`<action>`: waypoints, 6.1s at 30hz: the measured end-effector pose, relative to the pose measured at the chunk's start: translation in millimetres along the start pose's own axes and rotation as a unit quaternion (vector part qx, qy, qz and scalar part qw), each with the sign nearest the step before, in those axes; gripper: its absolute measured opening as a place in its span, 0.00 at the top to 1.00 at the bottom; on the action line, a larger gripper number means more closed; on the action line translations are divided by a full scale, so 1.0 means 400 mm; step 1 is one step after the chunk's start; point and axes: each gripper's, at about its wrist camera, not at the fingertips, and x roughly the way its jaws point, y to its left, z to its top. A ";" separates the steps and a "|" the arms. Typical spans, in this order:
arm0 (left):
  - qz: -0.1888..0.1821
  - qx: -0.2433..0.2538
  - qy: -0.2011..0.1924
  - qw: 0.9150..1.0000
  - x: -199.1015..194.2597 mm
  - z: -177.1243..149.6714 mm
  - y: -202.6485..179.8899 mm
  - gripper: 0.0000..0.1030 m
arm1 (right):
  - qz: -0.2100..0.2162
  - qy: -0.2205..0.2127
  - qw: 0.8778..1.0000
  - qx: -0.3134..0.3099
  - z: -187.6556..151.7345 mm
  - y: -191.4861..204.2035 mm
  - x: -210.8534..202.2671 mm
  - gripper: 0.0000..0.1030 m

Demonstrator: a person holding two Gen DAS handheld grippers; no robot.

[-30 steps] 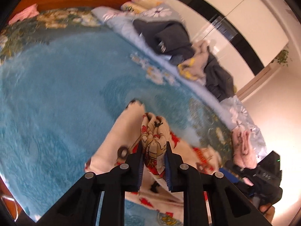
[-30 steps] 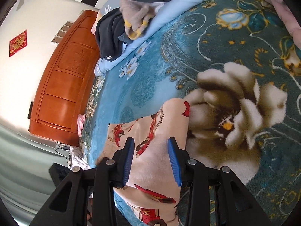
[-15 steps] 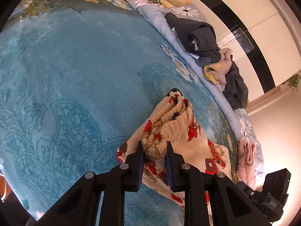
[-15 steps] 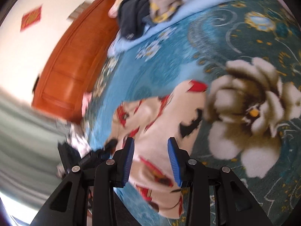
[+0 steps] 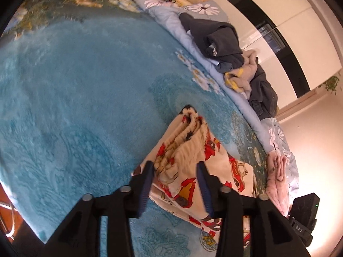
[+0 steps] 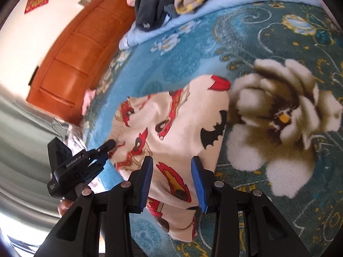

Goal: Fold clothes

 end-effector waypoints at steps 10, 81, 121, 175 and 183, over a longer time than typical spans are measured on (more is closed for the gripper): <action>-0.016 0.026 0.070 0.997 0.106 0.070 0.017 0.38 | 0.048 -0.009 0.993 0.109 -0.020 -0.114 0.000 0.49; -0.102 0.336 0.188 0.917 0.600 -0.169 -1.224 0.59 | -0.109 -0.178 0.967 0.143 0.292 -0.826 -0.860 0.78; -0.079 0.411 0.079 0.905 0.509 -0.403 -1.085 0.45 | -0.303 -0.250 0.920 0.019 -0.032 -0.537 -0.735 0.58; 0.016 0.450 0.066 0.890 0.638 -0.538 -0.988 0.00 | -0.477 -0.243 0.836 0.123 -0.117 -0.561 -0.550 0.03; 0.022 0.452 0.072 0.889 0.639 -0.547 -0.988 0.00 | -0.480 -0.233 0.836 0.130 -0.110 -0.563 -0.543 0.01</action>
